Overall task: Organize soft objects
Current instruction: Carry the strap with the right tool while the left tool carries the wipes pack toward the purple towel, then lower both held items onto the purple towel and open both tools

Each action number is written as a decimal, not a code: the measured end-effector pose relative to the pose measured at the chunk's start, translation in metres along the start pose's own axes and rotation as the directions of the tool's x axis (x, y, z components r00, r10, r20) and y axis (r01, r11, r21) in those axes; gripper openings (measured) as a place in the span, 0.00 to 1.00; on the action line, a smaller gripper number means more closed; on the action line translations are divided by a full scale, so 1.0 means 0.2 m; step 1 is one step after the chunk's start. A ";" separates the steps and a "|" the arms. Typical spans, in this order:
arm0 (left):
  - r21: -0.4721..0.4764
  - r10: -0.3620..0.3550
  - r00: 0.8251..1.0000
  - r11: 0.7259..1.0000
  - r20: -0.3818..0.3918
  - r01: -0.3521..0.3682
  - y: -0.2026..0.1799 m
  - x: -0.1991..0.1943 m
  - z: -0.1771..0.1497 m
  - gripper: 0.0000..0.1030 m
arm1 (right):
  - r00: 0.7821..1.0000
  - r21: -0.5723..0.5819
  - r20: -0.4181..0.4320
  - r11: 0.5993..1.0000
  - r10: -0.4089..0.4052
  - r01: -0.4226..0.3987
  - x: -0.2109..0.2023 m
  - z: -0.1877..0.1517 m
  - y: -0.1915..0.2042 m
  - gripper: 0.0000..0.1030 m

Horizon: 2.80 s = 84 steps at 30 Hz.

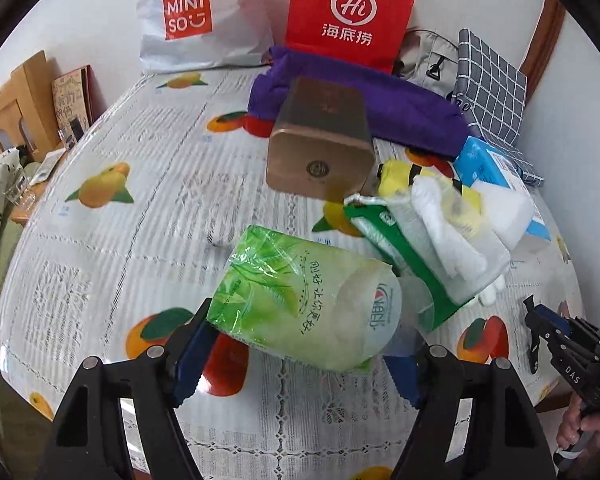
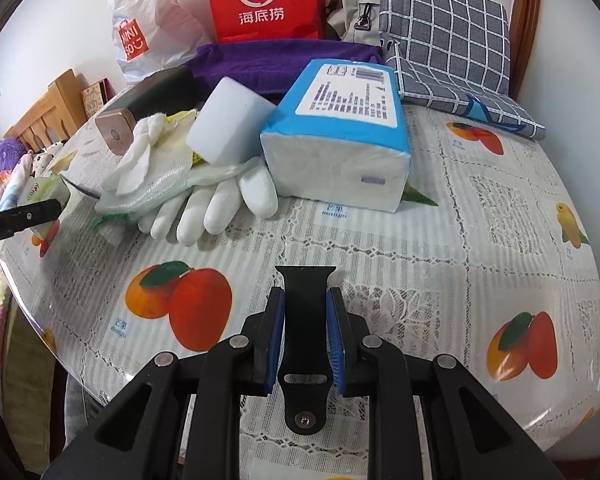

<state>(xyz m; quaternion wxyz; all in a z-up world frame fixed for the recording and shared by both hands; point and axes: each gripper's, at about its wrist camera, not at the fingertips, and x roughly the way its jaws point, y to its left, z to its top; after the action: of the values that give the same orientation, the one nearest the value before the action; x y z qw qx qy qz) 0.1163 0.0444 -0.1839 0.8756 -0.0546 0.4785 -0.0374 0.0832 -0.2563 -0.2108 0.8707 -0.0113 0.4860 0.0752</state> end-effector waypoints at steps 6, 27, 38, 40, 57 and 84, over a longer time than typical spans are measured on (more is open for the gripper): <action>0.005 0.005 1.000 1.000 0.006 -0.005 -0.02 -0.02 0.03 0.73 | 1.000 0.009 0.026 1.000 -0.001 0.000 -0.04 0.04 -0.02 0.21; -0.024 0.026 0.998 0.999 0.059 -0.024 -0.02 -0.09 0.27 0.73 | 0.991 0.025 0.134 0.999 0.026 -0.029 -0.24 0.32 -0.06 0.21; -0.014 0.027 0.995 1.000 0.096 -0.025 -0.04 -0.09 0.48 0.73 | 0.987 0.028 0.158 0.999 0.018 -0.023 -0.22 0.54 -0.08 0.21; -0.011 0.028 0.995 1.000 0.100 -0.027 -0.05 -0.08 0.52 0.73 | 0.987 0.026 0.163 0.999 0.019 -0.023 -0.22 0.58 -0.08 0.21; 0.011 0.041 0.996 0.999 0.081 -0.042 -0.12 0.09 0.80 0.73 | 0.985 0.052 0.165 0.996 0.056 -0.066 -0.09 0.87 -0.20 0.21; 0.003 0.020 1.000 1.000 0.019 -0.020 -0.14 0.60 1.29 0.73 | 0.989 0.050 0.115 0.994 0.095 -0.101 0.46 1.44 -0.33 0.19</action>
<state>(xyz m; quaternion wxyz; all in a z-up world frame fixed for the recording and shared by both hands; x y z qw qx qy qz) 0.3977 0.0173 -0.1425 0.8805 -0.0490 0.4706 -0.0289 0.3825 -0.2839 -0.1409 0.8919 0.0413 0.4379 0.1049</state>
